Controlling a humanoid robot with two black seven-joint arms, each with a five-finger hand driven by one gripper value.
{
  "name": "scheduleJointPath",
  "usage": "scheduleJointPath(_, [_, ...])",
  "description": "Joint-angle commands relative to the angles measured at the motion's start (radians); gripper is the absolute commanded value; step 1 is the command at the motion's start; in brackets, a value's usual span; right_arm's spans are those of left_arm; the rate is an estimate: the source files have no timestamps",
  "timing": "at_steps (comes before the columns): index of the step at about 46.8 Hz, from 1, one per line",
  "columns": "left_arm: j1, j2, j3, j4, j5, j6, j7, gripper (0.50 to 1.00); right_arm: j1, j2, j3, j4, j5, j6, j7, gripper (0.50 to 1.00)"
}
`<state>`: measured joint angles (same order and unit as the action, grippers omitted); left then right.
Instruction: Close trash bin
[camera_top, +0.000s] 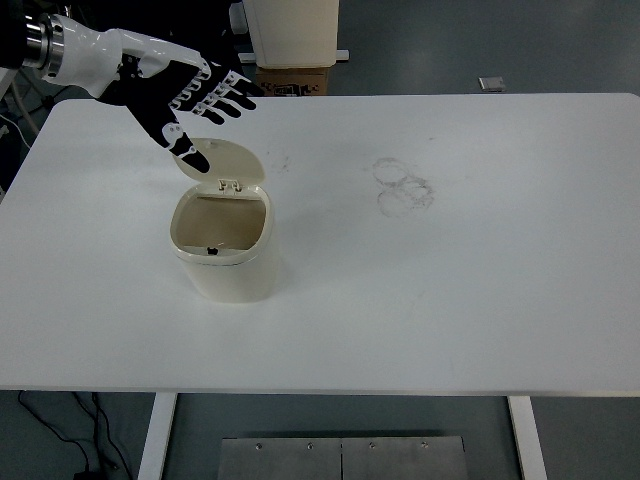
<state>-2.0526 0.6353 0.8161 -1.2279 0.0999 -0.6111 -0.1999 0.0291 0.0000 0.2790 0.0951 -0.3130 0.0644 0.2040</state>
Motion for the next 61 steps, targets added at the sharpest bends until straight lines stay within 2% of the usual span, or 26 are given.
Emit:
scheduleJointPath(1, [-0.008, 0.000, 0.000, -0.021, 0.001, 0.000, 0.028, 1.000, 0.000, 0.000, -0.001, 0.000, 0.000, 0.000, 0.000, 0.991])
scheduleJointPath(7, [-0.008, -0.002, 0.000, -0.033, 0.003, 0.000, 0.115, 1.000, 0.000, 0.000, 0.000, 0.000, 0.000, 0.000, 0.000, 0.991])
scheduleJointPath(11, [-0.008, -0.003, 0.001, -0.033, 0.003, 0.000, 0.146, 1.000, 0.000, 0.000, 0.000, 0.000, 0.000, 0.000, 0.000, 0.991])
scheduleJointPath(22, [-0.011, -0.016, 0.000, -0.036, 0.003, 0.000, 0.165, 1.000, 0.000, 0.000, 0.000, 0.000, 0.000, 0.000, 0.000, 0.991])
scheduleJointPath(31, [-0.047, -0.016, 0.000, -0.110, 0.003, 0.000, 0.194, 1.000, 0.000, 0.000, 0.000, 0.000, 0.000, 0.000, 0.000, 0.991])
scheduleJointPath(61, [-0.015, -0.039, 0.014, -0.190, 0.004, 0.000, 0.255, 1.000, 0.000, 0.000, 0.000, 0.000, 0.000, 0.000, 0.000, 0.991])
